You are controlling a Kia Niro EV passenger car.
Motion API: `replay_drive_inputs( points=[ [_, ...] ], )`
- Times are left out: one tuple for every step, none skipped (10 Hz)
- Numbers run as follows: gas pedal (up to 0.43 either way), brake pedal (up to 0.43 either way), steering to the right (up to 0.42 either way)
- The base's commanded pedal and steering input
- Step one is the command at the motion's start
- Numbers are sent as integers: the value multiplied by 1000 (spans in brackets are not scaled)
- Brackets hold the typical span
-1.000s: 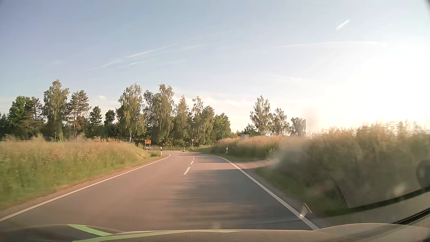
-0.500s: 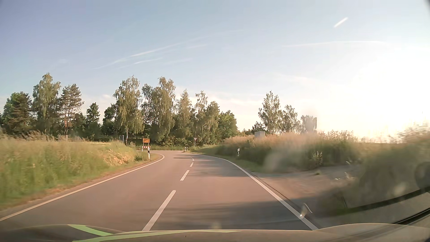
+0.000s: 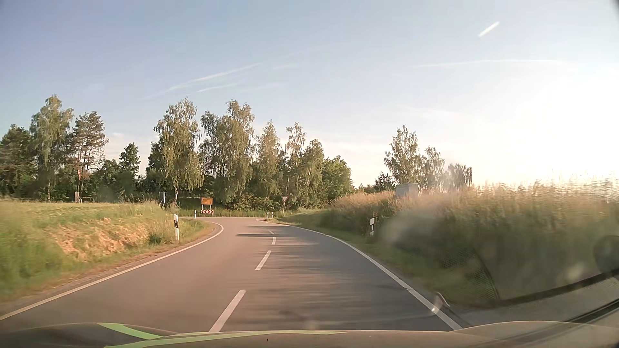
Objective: Follow the waypoints while adhering to traffic rules and regulations
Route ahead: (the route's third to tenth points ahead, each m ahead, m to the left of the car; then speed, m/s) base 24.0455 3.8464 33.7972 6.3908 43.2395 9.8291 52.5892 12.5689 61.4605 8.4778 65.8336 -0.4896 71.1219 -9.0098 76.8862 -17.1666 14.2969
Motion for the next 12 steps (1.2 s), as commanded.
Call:
replay_drive_inputs(
  points=[
    [0, 201, -14],
    [0, 201, -14],
    [0, 201, -14],
    [0, 207, -16],
    [0, 207, -18],
    [0, 207, -21],
    [0, 207, -25],
    [0, 207, -28],
    [0, 207, -31],
    [0, 207, -35],
    [0, 207, -39],
    [0, 207, -44]
  ],
)
